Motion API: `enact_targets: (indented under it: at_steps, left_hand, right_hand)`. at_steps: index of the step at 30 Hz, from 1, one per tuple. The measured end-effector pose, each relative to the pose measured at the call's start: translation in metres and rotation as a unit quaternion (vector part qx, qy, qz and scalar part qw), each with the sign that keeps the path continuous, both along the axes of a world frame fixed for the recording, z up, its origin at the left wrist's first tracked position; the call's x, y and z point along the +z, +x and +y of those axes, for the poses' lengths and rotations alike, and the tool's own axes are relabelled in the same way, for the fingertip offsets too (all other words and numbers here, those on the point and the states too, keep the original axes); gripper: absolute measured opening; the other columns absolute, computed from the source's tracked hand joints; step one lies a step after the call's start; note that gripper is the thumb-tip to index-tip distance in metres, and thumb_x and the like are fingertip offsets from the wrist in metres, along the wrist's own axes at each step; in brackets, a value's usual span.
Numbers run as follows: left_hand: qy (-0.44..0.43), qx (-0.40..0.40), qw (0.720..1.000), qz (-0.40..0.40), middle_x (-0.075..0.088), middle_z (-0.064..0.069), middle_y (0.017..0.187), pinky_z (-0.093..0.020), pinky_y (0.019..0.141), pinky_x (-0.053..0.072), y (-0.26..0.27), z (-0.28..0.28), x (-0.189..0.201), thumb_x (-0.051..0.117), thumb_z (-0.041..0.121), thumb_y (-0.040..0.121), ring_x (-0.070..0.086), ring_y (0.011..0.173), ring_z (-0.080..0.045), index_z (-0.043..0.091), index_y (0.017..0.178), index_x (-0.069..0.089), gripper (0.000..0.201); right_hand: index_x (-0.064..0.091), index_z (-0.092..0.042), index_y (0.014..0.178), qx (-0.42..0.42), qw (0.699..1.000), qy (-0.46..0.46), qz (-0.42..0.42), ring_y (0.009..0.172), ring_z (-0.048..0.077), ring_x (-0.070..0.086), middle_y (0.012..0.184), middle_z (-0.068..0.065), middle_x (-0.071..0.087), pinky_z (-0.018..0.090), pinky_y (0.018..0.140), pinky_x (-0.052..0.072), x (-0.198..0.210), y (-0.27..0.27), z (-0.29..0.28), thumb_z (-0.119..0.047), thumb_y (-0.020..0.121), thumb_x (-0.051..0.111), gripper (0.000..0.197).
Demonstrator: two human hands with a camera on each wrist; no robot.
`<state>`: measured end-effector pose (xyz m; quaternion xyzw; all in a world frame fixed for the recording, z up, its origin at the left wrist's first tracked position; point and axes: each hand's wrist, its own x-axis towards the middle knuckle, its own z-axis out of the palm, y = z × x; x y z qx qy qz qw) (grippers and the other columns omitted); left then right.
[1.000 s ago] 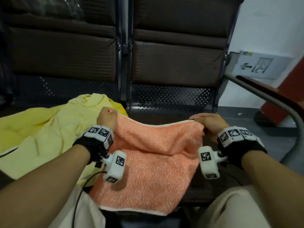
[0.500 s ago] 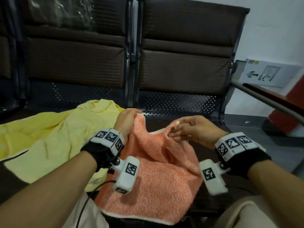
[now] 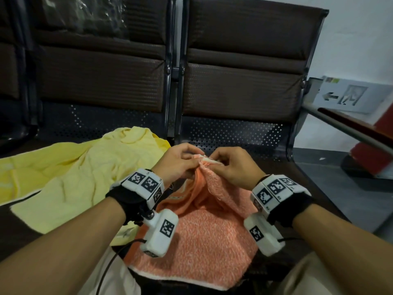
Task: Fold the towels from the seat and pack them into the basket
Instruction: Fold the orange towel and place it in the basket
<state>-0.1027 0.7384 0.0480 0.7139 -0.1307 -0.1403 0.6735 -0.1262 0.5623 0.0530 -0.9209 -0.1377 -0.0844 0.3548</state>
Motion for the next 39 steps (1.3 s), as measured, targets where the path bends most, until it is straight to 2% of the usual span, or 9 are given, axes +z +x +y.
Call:
enact_targets:
  at_steps: [9, 13, 20, 23, 26, 30, 32, 34, 39]
  left_hand:
    - [0.013, -0.042, 0.999, -0.001, 0.065, -0.017, 0.09, -0.038, 0.073, 0.056, 0.001, -0.001, -0.005, 0.056, 0.014, 0.092, 0.063, 0.08, -0.024, 0.009, 0.101, 0.063, 0.012]
    - [0.06, -0.027, 0.994, -0.086, 0.065, -0.01, 0.076, -0.028, 0.055, 0.049, 0.005, 0.006, -0.007, 0.054, 0.006, 0.092, 0.059, 0.063, -0.018, 0.017, 0.09, 0.064, 0.014]
    - [0.094, 0.043, 0.967, -0.232, 0.062, 0.009, 0.087, -0.01, 0.061, 0.041, 0.01, 0.035, 0.001, 0.048, 0.004, 0.091, 0.055, 0.067, 0.008, 0.027, 0.09, 0.06, 0.026]
    - [0.166, 0.026, 0.941, -0.294, 0.053, 0.017, 0.076, -0.004, 0.053, 0.036, 0.003, 0.042, 0.005, 0.048, 0.001, 0.09, 0.051, 0.058, 0.012, 0.019, 0.109, 0.059, 0.029]
    - [0.237, 0.037, 0.909, -0.341, 0.048, 0.016, 0.078, -0.002, 0.054, 0.035, 0.0, 0.042, 0.007, 0.048, 0.0, 0.088, 0.049, 0.059, 0.014, 0.013, 0.127, 0.055, 0.041]
    - [0.311, 0.018, 0.876, -0.368, 0.06, 0.003, 0.098, -0.022, 0.076, 0.046, -0.003, 0.038, 0.008, 0.049, 0.008, 0.089, 0.056, 0.085, -0.01, 0.014, 0.114, 0.059, 0.028]
    - [0.313, 0.04, 0.873, -0.373, 0.06, 0.003, 0.09, -0.03, 0.071, 0.045, -0.006, 0.036, 0.01, 0.046, 0.013, 0.09, 0.056, 0.083, -0.015, 0.015, 0.101, 0.057, 0.016]
    - [0.289, 0.09, 0.879, -0.368, 0.054, 0.009, 0.077, -0.021, 0.06, 0.037, -0.009, 0.035, 0.013, 0.044, 0.017, 0.091, 0.051, 0.071, -0.009, 0.015, 0.095, 0.056, 0.012]
    - [0.231, 0.13, 0.904, -0.335, 0.052, 0.006, 0.064, -0.018, 0.046, 0.029, -0.022, 0.03, 0.037, 0.045, 0.019, 0.092, 0.045, 0.053, -0.005, 0.014, 0.093, 0.056, 0.012]
  right_hand:
    - [0.063, -0.024, 0.076, -0.058, 0.998, 0.019, 0.004, 0.057, -0.001, 0.057, 0.062, -0.009, 0.064, 0.013, 0.054, 0.042, -0.003, 0.004, 0.005, -0.034, 0.076, 0.074, 0.015]
    - [0.064, -0.02, 0.078, 0.0, 0.997, 0.032, 0.07, 0.055, 0.003, 0.054, 0.064, -0.006, 0.063, 0.024, 0.055, 0.044, 0.005, -0.001, 0.004, -0.034, 0.079, 0.072, 0.016]
    - [0.049, -0.014, 0.066, 0.039, 0.957, -0.277, 0.081, 0.066, 0.022, 0.052, 0.064, 0.002, 0.05, 0.029, 0.073, 0.03, 0.02, -0.01, -0.021, -0.039, 0.088, 0.06, 0.035]
    - [0.054, -0.022, 0.085, -0.011, 0.96, -0.277, 0.04, 0.076, 0.018, 0.056, 0.071, -0.008, 0.053, 0.035, 0.081, 0.043, 0.03, -0.012, -0.022, -0.039, 0.08, 0.07, 0.024]
    - [0.048, -0.029, 0.125, -0.063, 0.972, -0.227, -0.002, 0.088, 0.02, 0.062, 0.088, -0.004, 0.064, 0.036, 0.08, 0.051, 0.037, -0.015, -0.024, -0.038, 0.072, 0.078, 0.063]
    - [0.065, -0.021, 0.095, -0.066, 0.939, -0.338, -0.004, 0.097, 0.023, 0.058, 0.093, -0.001, 0.057, 0.03, 0.069, 0.041, 0.028, -0.019, -0.019, -0.035, 0.079, 0.069, 0.022]
    - [0.065, -0.018, 0.089, -0.06, 0.937, -0.342, -0.036, 0.096, 0.023, 0.047, 0.092, -0.003, 0.042, 0.03, 0.074, 0.037, 0.027, -0.022, -0.018, -0.032, 0.081, 0.065, 0.016]
    - [0.063, -0.018, 0.095, -0.077, 0.943, -0.32, -0.055, 0.096, 0.021, 0.037, 0.098, -0.003, 0.036, 0.031, 0.082, 0.031, 0.032, -0.025, -0.019, -0.031, 0.083, 0.062, 0.018]
    - [0.054, -0.025, 0.083, -0.118, 0.985, -0.118, -0.053, 0.09, 0.025, 0.06, 0.085, 0.0, 0.061, 0.027, 0.069, 0.038, 0.063, -0.037, -0.019, -0.016, 0.083, 0.056, 0.009]
